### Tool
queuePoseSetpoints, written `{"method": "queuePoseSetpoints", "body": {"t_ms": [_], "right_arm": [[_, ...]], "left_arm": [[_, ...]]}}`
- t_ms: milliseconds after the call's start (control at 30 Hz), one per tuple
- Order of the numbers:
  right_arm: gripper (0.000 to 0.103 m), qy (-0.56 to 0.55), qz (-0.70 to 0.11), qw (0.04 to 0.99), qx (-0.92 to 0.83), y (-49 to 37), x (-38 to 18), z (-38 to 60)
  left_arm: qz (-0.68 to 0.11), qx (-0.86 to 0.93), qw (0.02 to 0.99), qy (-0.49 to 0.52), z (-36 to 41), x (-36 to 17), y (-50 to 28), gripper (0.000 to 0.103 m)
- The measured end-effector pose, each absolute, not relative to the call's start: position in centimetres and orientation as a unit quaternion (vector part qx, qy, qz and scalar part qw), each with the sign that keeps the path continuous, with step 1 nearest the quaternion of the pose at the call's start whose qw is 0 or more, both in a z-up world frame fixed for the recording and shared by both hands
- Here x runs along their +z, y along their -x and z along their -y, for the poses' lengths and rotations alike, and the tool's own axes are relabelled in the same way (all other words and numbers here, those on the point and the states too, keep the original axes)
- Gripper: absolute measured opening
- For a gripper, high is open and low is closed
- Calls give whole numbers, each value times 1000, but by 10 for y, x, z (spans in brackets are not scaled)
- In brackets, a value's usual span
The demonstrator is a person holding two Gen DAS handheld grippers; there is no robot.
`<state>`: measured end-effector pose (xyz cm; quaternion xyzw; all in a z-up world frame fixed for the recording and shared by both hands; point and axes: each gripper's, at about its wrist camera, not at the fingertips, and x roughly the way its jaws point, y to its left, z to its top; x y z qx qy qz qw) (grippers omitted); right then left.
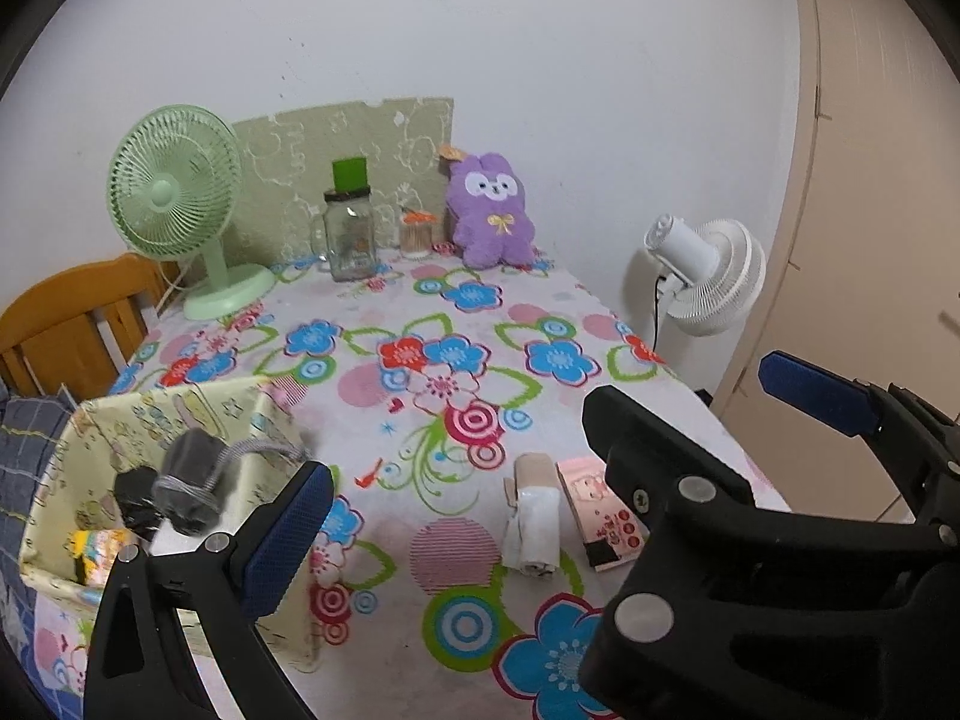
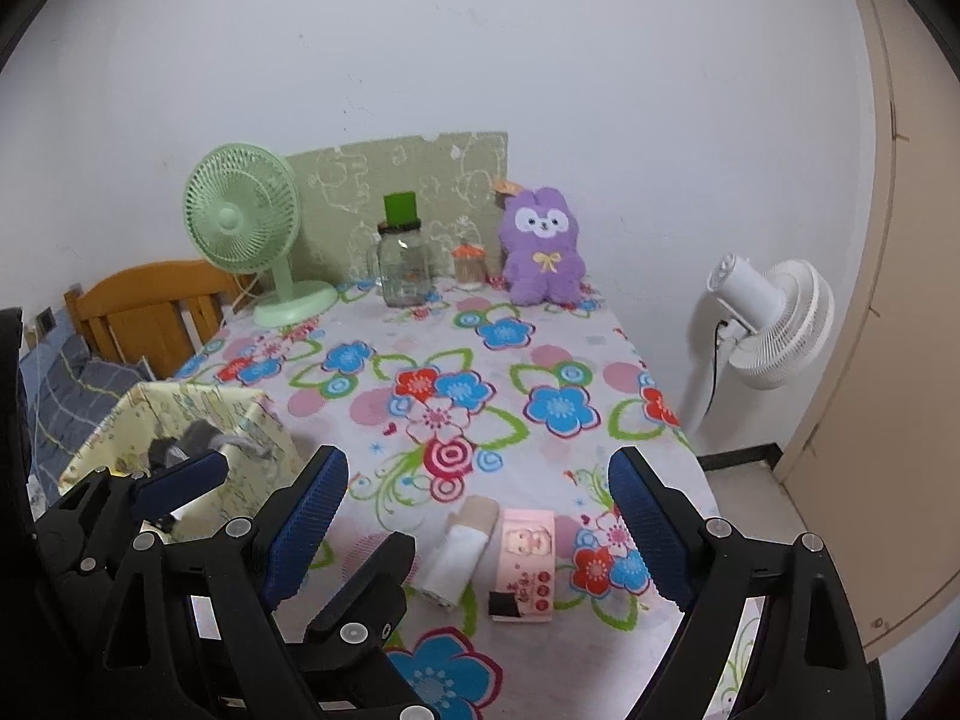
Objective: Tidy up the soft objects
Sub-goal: 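Withdraw both tools from the box toward the white rolled cloth and pink packet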
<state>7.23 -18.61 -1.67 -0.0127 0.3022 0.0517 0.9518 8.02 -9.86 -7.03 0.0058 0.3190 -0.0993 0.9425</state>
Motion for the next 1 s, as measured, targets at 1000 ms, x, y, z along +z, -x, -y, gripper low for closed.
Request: {"method": "queuePoseSetpoints", "body": {"t_ms": [1000], "right_arm": [[82, -44, -412, 910, 11, -127, -111, 223]], "left_arm": [[-409, -107, 905, -51, 123, -149, -131, 103]]}}
